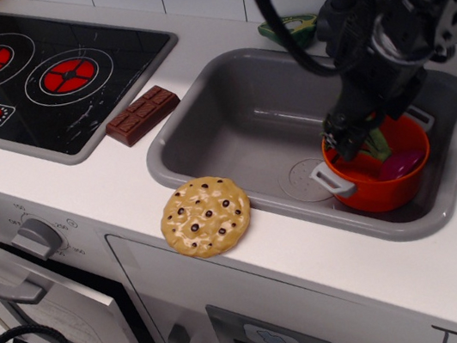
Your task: Take beet from pot sink
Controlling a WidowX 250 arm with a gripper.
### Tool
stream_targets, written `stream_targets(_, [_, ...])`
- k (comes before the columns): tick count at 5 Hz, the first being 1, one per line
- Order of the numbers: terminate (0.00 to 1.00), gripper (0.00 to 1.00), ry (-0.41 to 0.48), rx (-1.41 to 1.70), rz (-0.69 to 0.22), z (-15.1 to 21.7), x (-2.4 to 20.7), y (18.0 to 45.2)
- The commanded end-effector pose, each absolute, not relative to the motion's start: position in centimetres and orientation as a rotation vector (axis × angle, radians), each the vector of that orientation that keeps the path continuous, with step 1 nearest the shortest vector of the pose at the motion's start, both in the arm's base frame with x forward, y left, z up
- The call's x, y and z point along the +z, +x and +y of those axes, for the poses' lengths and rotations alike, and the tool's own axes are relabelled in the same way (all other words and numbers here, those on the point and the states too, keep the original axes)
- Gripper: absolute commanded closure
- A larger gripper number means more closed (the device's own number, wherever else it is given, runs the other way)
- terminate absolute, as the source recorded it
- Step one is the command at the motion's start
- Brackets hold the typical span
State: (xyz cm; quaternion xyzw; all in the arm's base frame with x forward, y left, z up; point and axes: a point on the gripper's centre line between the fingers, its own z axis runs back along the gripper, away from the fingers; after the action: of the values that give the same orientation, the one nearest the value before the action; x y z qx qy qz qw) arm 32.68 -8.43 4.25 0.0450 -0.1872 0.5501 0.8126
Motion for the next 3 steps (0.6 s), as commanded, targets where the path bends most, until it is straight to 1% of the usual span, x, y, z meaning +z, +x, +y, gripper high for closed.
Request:
stream_targets(1, [0.0,0.0,0.11,1.218,-0.445,-9.4,3.5,34.6])
stream_targets(2, [0.0,0.0,0.117,1.232,-0.466,-9.3,2.8,35.3])
stream_targets(3, [0.0,1.0,0.118,1.237,-0.471,-9.2,2.5,35.4])
